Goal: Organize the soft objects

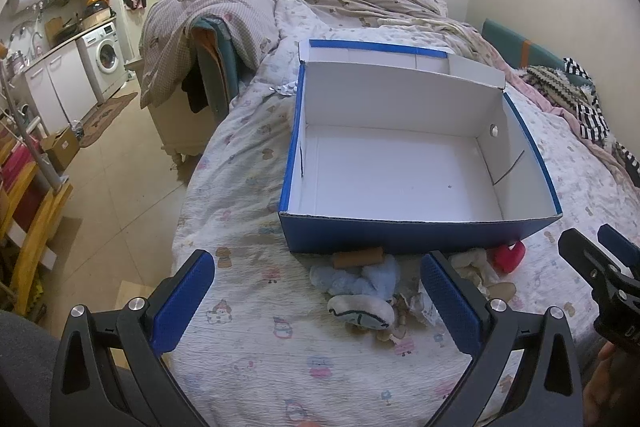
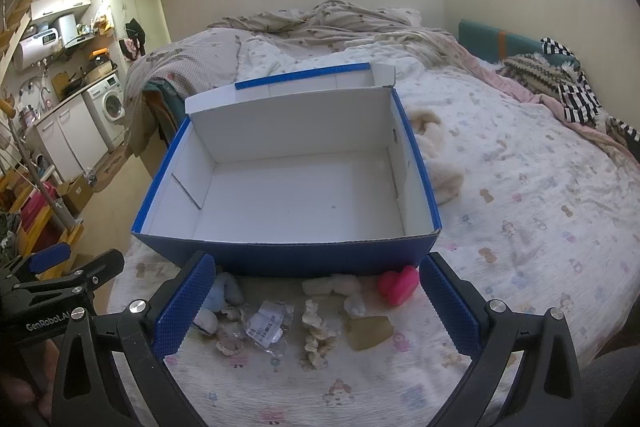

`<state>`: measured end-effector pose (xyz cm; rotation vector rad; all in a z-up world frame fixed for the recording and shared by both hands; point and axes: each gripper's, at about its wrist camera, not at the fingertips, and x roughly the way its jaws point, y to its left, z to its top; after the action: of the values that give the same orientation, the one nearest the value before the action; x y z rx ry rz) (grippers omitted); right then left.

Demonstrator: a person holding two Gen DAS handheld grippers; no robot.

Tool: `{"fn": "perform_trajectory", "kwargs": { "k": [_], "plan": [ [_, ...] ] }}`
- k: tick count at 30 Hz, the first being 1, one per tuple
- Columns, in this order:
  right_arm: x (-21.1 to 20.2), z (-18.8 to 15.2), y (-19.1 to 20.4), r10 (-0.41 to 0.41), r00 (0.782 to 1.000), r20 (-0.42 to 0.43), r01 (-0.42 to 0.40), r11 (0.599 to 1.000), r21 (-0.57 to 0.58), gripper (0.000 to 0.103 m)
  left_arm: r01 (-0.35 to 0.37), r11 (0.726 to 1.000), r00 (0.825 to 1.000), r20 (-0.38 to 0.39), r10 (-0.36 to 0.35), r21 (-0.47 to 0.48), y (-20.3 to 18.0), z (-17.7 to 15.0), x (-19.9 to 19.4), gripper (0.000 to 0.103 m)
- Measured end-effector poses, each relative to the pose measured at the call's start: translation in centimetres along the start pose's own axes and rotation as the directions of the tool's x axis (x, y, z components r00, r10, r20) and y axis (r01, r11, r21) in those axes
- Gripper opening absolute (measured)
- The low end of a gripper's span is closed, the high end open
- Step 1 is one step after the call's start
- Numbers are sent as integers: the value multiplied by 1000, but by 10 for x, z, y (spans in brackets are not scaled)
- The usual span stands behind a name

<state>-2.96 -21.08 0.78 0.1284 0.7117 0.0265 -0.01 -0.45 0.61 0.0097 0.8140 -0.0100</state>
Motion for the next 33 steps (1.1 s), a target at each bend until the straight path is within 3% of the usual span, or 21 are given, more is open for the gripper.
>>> {"fn": "perform_trajectory", "kwargs": {
  "k": [33],
  "plan": [
    [5, 0, -2, -10, 1000, -11, 10, 1000, 6, 103, -8, 1000, 1000, 5, 8, -7, 0, -3, 0, 103]
  ]
}}
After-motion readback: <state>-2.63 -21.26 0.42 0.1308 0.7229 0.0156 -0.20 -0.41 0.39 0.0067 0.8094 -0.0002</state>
